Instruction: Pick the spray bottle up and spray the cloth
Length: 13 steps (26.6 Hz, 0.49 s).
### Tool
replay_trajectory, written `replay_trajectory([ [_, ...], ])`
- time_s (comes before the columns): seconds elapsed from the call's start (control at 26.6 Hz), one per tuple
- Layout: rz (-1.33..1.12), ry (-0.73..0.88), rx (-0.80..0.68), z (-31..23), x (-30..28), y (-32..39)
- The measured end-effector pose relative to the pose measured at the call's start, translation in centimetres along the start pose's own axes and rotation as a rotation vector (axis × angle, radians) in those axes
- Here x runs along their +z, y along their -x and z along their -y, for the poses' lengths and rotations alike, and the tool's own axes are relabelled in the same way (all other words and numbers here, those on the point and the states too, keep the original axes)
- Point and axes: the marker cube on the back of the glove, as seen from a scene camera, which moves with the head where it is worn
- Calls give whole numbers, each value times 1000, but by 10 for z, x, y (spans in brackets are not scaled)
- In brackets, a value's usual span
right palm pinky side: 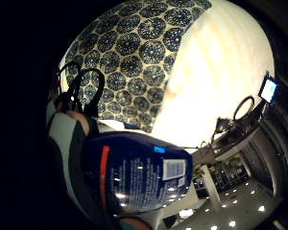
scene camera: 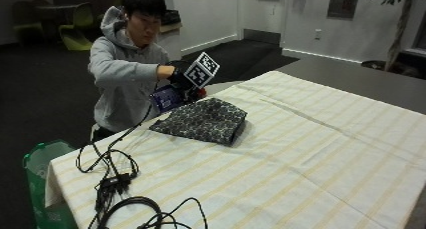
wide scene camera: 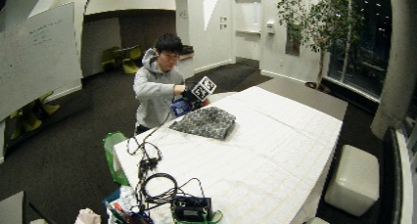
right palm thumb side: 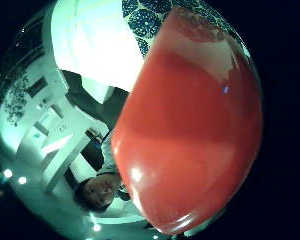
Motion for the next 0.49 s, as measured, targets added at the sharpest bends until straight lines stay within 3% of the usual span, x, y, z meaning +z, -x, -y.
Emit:
replay_trajectory([
  [0.26, 9, 74, -23, -12, -11, 3],
  [0.49, -36, 21, 14, 7, 6, -7],
])
